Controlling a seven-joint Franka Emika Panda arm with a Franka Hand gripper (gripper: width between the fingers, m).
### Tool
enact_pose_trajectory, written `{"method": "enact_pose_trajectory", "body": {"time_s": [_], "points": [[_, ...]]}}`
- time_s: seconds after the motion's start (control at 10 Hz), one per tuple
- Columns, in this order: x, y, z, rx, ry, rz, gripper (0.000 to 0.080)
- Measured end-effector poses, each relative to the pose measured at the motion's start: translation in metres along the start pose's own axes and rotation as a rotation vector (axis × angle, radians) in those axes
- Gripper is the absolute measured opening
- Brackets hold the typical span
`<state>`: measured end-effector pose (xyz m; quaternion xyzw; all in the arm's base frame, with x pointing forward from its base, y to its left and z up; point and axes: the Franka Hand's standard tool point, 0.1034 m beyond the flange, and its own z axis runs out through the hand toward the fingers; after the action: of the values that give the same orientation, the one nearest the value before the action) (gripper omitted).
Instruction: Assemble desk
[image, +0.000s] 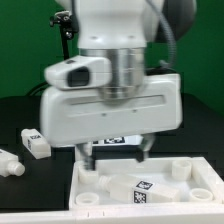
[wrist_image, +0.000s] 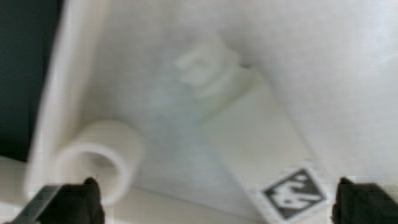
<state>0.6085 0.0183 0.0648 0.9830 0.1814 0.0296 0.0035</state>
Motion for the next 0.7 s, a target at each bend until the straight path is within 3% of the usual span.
{"method": "enact_pose_trajectory", "body": {"time_s": [0.1, 0.2, 0.4, 0.5, 0.6, 0.7], "points": [[0.004, -0.006, -0.001, -0.004, 0.027, -0.002, 0.0649], [-0.006, -0.004, 0.0, -0.014, 0.051, 0.015, 0.0649], [-0.006, -0.004, 0.001, -0.01, 0.042, 0.015, 0.0649], [-0.008, -0.004, 0.002, -0.004, 0.029, 0.018, 0.0649], [-0.013, -0.004, 0.008, 0.03, -0.045, 0.028, 0.0649], [0.0, -0.005, 0.016, 0.03, -0.05, 0.034, 0.0649]]}}
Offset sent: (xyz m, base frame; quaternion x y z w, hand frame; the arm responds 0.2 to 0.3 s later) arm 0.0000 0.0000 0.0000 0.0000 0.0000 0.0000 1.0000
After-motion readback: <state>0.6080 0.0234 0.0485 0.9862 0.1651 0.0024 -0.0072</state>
